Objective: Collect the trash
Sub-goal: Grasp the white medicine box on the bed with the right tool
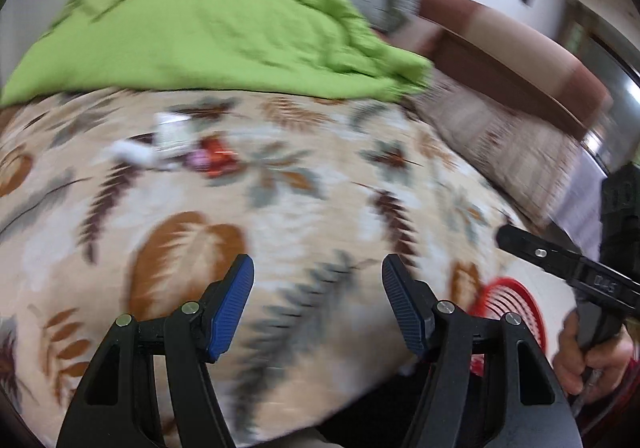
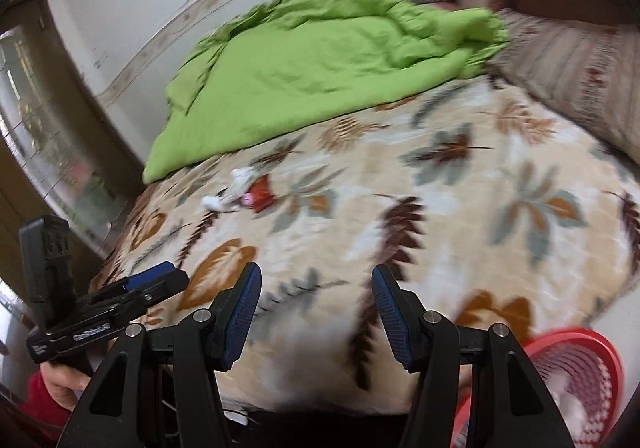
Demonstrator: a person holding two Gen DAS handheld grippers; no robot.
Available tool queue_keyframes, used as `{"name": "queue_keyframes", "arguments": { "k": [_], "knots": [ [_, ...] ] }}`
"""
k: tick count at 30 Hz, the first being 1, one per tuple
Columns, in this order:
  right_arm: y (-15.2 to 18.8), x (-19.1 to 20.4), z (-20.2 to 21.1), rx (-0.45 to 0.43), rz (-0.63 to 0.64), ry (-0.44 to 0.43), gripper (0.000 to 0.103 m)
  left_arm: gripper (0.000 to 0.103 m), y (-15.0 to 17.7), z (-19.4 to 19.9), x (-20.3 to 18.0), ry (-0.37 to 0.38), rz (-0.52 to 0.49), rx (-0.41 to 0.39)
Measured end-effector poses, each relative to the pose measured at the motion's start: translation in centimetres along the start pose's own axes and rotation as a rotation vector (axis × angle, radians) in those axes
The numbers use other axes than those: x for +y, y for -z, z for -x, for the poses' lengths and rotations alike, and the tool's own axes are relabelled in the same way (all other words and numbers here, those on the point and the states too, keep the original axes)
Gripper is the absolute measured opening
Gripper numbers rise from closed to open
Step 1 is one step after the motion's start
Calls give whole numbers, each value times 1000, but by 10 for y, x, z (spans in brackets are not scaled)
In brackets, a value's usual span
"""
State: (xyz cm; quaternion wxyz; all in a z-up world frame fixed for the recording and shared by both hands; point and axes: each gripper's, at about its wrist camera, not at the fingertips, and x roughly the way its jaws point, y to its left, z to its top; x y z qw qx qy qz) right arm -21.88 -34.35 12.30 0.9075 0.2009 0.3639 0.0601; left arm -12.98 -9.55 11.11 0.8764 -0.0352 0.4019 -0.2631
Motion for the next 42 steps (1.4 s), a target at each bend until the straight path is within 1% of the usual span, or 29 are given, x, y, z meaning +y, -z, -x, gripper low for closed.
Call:
{"name": "queue_keyframes", "arguments": {
  "k": [1, 2, 3, 5, 7, 10, 13, 15, 16, 17, 18, 19, 20, 22, 23, 25, 29, 32, 34, 35, 36, 39, 42],
  "knots": [
    [-4, 7, -10, 16, 8, -13, 62, 65, -1, 1, 10, -21, 19, -6],
    [-9, 14, -20, 32, 17, -25, 62, 65, -2, 0, 28, -65, 58, -19],
    [-15, 21, -30, 45, 25, -39, 62, 65, -3, -1, 37, -94, 79, -25],
    [-25, 36, -49, 65, 42, -63, 62, 65, -3, -4, 65, -210, 132, -52],
    [-38, 53, -73, 96, 70, -82, 62, 65, -3, -12, 88, -294, 188, -60],
    [-58, 75, -108, 120, 88, -102, 62, 65, 0, -23, 114, -362, 243, -74],
    [-78, 96, -148, 155, 96, -105, 62, 65, 6, -33, 131, -419, 264, -96],
    [-90, 112, -177, 187, 127, -109, 62, 65, 8, -36, 137, -430, 281, -88],
    [-97, 120, -194, 198, 143, -100, 63, 65, 8, -35, 141, -431, 294, -96],
    [-102, 126, -205, 201, 151, -91, 63, 65, 7, -32, 144, -448, 302, -121],
    [-108, 133, -223, 212, 166, -84, 66, 66, 6, -30, 145, -468, 304, -136],
    [-113, 139, -239, 230, 180, -79, 66, 66, 6, -29, 146, -480, 308, -143],
    [-118, 145, -259, 245, 185, -65, 66, 66, 5, -27, 149, -494, 318, -155],
    [-125, 149, -284, 256, 179, -51, 66, 66, 4, -25, 153, -518, 330, -170],
    [-128, 153, -300, 283, 178, -45, 66, 66, 4, -24, 156, -529, 341, -173],
    [-133, 158, -330, 332, 176, -30, 66, 66, 5, -23, 164, -532, 379, -170],
    [-136, 168, -373, 404, 226, 47, 66, 66, 6, -23, 177, -527, 438, -158],
    [-134, 170, -390, 455, 259, 126, 66, 66, 8, -20, 182, -529, 464, -164],
    [-133, 170, -396, 469, 257, 119, 66, 66, 8, -20, 184, -526, 470, -168],
    [-131, 170, -399, 480, 266, 120, 64, 66, 8, -19, 184, -525, 471, -168],
    [-130, 170, -401, 481, 273, 121, 60, 66, 9, -20, 185, -523, 475, -166],
    [-124, 173, -399, 466, 314, 112, 60, 66, 10, -18, 188, -521, 496, -168],
    [-113, 178, -390, 474, 338, 43, 57, 66, 12, -12, 193, -522, 527, -188]
  ]
}}
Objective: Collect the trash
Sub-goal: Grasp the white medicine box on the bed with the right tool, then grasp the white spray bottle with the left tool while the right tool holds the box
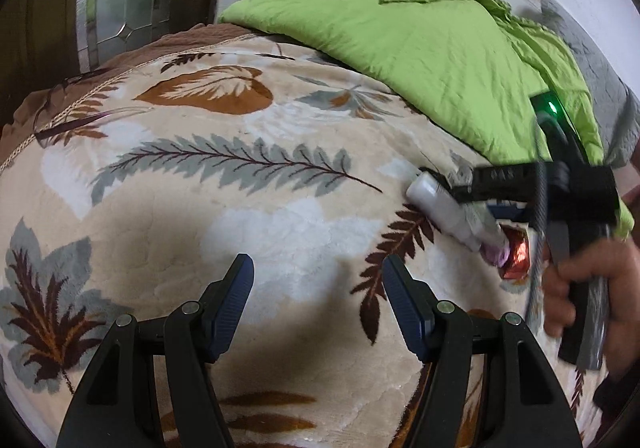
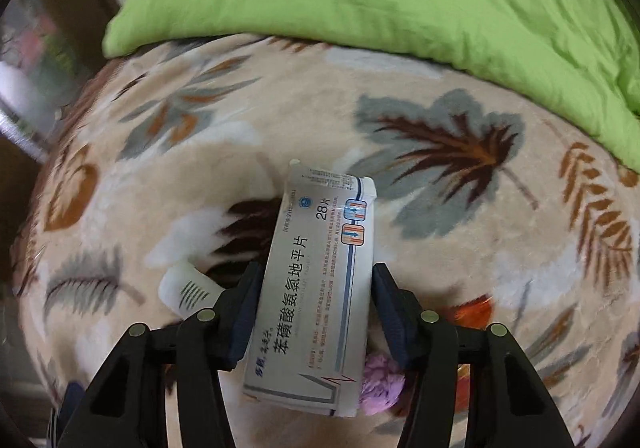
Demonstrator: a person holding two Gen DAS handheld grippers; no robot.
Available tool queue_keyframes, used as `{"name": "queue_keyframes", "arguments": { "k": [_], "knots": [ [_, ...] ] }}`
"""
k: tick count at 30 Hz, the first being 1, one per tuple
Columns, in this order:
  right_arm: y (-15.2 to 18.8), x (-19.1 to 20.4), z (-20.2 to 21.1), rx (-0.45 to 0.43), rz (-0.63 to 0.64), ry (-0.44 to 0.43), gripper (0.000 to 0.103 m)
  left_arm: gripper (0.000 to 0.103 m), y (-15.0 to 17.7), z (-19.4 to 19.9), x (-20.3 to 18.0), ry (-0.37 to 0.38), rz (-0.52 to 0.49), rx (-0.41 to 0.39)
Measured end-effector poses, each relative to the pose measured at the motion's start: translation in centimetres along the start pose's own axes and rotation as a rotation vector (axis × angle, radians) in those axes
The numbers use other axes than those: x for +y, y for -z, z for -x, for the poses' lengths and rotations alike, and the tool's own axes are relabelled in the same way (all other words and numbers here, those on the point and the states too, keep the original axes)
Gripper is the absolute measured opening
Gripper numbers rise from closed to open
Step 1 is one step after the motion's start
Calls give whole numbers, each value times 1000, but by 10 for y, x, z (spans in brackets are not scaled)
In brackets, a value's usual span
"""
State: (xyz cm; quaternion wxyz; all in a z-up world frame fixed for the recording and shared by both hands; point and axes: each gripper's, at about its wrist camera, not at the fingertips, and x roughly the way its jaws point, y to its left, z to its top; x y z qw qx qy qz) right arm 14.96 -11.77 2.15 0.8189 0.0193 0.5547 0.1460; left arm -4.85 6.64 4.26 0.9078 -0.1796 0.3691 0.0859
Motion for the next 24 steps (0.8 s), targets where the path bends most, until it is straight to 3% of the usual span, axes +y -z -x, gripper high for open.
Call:
{"name": "queue_keyframes", "arguments": {
  "k": [5, 9, 13, 17, 22, 24],
  "knots": [
    [37, 22, 10, 39, 32, -183, 57, 65, -2, 3, 9, -6, 35, -10],
    [69, 22, 27, 33, -39, -354, 57, 66, -3, 6, 16, 6, 69, -22],
    [92, 8, 62, -92, -101, -330, 57, 65, -4, 6, 16, 46, 68, -20],
    [123, -10, 101, -201, -157, -310, 57, 65, -5, 0, 0, 128, -2, 11],
    [162, -28, 116, -232, -220, -299, 57, 65, 1, -17, -29, 205, -145, 113],
    [177, -32, 117, -236, -237, -297, 57, 65, 5, -22, -36, 196, -180, 132]
  ]
}}
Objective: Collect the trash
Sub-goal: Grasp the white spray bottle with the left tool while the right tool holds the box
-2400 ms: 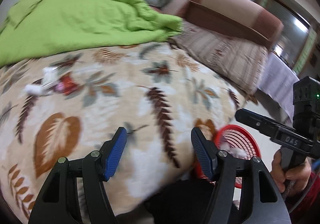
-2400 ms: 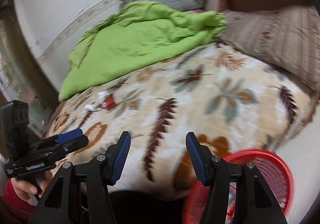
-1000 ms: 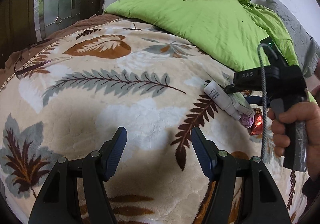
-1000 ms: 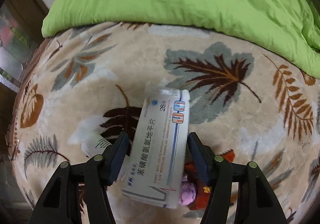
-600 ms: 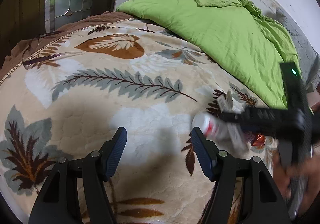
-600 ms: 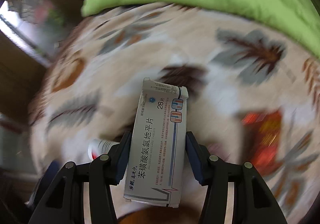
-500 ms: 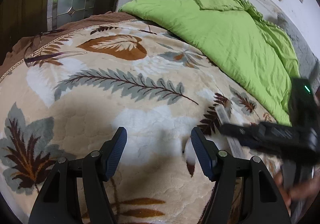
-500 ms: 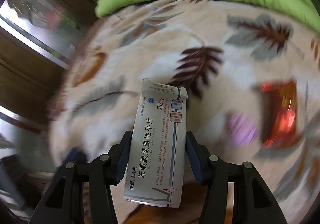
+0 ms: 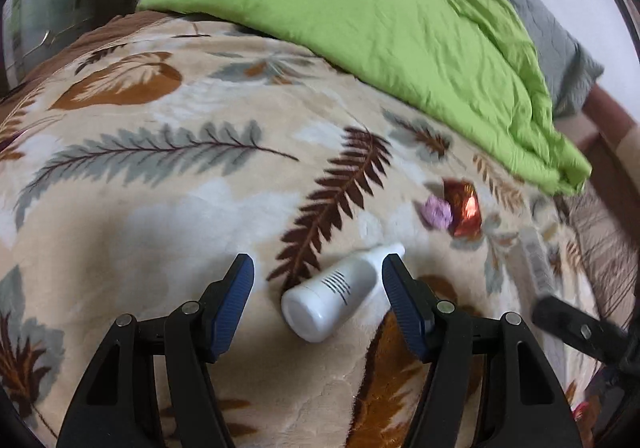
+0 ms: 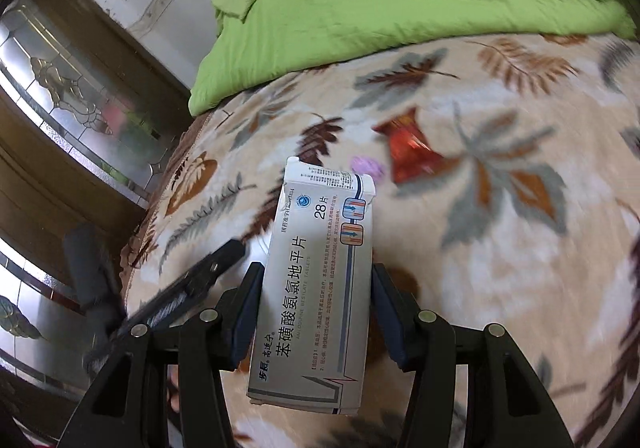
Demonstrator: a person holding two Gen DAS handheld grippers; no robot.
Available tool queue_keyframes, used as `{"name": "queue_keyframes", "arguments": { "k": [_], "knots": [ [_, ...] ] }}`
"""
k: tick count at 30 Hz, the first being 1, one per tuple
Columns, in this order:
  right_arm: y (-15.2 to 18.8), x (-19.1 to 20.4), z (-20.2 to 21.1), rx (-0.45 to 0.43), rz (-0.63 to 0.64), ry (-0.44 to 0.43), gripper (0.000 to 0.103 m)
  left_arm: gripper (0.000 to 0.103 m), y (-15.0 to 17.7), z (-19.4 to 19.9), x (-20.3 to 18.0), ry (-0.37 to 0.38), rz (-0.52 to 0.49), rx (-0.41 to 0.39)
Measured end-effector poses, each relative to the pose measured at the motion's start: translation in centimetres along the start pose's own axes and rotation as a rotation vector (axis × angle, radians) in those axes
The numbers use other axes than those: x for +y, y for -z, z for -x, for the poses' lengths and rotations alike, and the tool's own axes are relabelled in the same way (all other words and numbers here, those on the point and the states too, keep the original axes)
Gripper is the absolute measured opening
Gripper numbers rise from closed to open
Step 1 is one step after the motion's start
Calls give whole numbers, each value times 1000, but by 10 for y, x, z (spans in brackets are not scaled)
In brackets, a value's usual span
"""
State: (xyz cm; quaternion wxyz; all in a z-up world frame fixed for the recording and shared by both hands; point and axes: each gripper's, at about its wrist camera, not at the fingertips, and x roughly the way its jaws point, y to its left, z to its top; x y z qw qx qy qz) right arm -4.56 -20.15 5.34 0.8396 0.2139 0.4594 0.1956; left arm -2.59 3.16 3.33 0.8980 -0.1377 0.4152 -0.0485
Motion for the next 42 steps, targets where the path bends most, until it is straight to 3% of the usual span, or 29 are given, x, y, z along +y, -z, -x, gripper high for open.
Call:
{"name": "queue_keyframes", "arguments": {
  "k": [7, 13, 15, 26, 36, 42],
  "knots": [
    [27, -19, 21, -45, -41, 6, 57, 63, 15, -9, -26, 0, -143, 59],
    [30, -26, 33, -90, -30, 42, 57, 49, 34, -4, -57, 131, -263, 100],
    [29, -31, 37, -103, -31, 52, 57, 49, 35, -1, -59, 116, -270, 80],
    [24, -40, 35, -110, -60, 64, 57, 49, 13, -27, -50, 171, -71, 103],
    [21, -41, 32, -107, -66, 64, 57, 50, 6, -22, -28, 239, 74, 110],
    [21, -38, 34, -118, -54, 63, 57, 50, -1, -33, -23, 223, 173, 139]
  ]
}}
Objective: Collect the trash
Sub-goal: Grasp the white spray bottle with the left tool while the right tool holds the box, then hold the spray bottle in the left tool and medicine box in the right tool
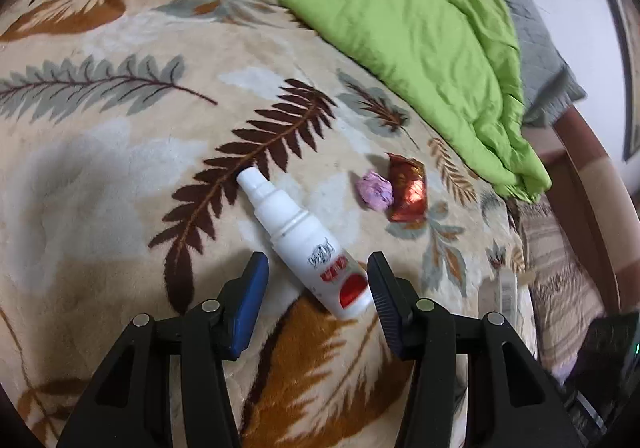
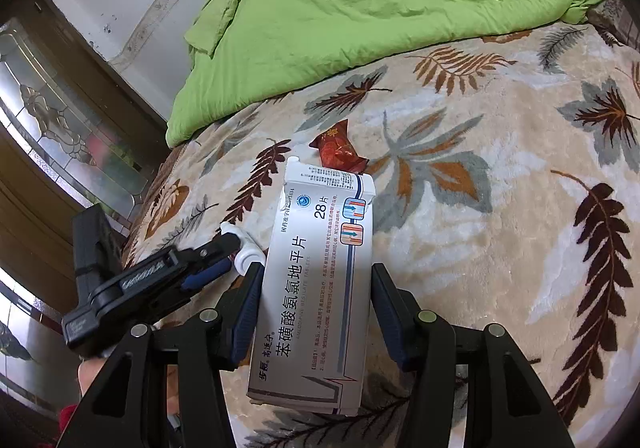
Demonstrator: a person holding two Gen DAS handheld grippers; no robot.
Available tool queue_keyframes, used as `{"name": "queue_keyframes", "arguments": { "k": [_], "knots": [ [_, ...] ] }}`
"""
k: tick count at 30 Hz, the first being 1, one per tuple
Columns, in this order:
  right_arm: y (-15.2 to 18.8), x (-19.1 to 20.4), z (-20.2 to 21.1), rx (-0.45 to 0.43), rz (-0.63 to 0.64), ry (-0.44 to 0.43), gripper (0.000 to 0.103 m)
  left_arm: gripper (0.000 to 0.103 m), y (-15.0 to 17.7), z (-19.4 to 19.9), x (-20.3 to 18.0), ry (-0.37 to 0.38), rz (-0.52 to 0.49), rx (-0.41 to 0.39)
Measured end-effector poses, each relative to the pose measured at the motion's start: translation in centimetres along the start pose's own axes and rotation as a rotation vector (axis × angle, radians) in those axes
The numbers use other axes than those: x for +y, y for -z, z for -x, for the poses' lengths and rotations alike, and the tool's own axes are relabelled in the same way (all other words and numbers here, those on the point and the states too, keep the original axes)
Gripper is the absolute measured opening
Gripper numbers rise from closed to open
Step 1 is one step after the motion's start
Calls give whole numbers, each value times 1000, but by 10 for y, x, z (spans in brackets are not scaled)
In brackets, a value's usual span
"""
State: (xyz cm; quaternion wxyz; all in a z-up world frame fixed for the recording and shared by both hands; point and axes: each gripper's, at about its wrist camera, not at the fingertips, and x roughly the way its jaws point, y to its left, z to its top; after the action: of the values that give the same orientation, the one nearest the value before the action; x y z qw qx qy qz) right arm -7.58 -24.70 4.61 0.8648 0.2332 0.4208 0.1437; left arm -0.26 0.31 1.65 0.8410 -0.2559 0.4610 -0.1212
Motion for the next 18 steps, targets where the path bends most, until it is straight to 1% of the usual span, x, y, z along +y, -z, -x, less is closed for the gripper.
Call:
{"name": "queue_keyframes", "arguments": {
  "k": [1, 3, 4, 5, 6, 8, 11, 13, 14, 16, 18],
  "knots": [
    [0, 0, 1, -2, -2, -1, 57, 50, -2, -2, -2, 0, 7, -1],
    [0, -1, 3, -7, -4, -1, 57, 50, -8, -6, -9, -38, 1, -10],
    [0, -1, 3, -9, -5, 0, 57, 50, -11, -12, -14, -71, -12, 2],
    [0, -2, 4, -11, -5, 1, 57, 47, -13, -14, -16, -88, -18, 9],
    [0, -2, 4, -13, -4, 3, 57, 42, -14, -20, -19, -123, -30, 20],
    [0, -3, 6, -18, -2, 8, 57, 42, -14, -27, -23, -155, -58, 31],
    [-1, -3, 6, -22, -2, 11, 57, 40, -13, -34, -33, -218, -137, 25],
    [0, -2, 7, -23, -1, 11, 57, 34, -10, -38, -39, -261, -202, 14],
    [0, -1, 7, -24, 2, 13, 57, 30, -8, -38, -40, -273, -223, 9],
    [0, 1, 7, -28, 14, 21, 57, 29, -4, -34, -40, -277, -252, -6],
    [1, 4, 8, -34, 28, 30, 57, 29, 0, -28, -38, -272, -270, -3]
  ]
}}
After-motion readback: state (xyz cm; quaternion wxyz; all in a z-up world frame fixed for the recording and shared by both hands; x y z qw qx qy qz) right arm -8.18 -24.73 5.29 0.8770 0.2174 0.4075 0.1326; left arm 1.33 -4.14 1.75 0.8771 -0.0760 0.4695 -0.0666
